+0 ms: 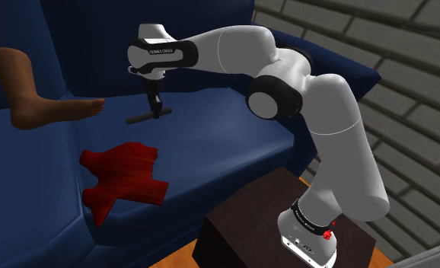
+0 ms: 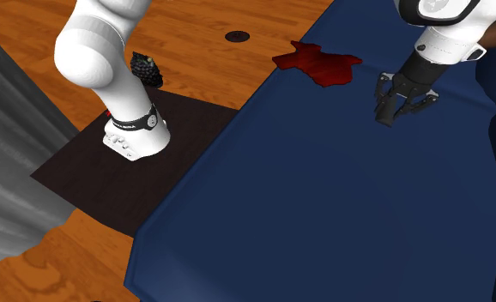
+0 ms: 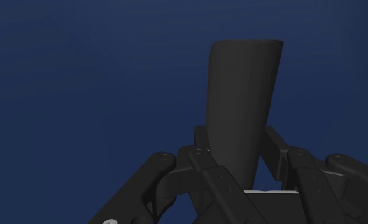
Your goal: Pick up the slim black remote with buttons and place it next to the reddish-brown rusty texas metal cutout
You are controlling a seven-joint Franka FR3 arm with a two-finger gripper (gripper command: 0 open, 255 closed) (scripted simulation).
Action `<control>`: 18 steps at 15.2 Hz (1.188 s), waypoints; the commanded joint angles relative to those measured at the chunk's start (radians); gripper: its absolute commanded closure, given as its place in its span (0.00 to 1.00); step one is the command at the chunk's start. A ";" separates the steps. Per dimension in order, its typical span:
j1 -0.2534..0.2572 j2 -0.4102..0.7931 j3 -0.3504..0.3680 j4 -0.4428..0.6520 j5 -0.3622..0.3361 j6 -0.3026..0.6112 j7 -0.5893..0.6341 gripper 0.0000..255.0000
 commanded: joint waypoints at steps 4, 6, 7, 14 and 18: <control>0.000 0.001 0.001 0.000 0.000 0.001 0.000 1.00; 0.000 0.002 0.001 0.001 0.001 0.000 0.000 0.00; 0.000 0.002 0.001 0.001 0.001 0.000 0.000 0.00; -0.019 -0.012 -0.006 0.109 -0.011 -0.116 0.015 0.00; -0.019 -0.012 -0.006 0.109 -0.011 -0.116 0.015 0.00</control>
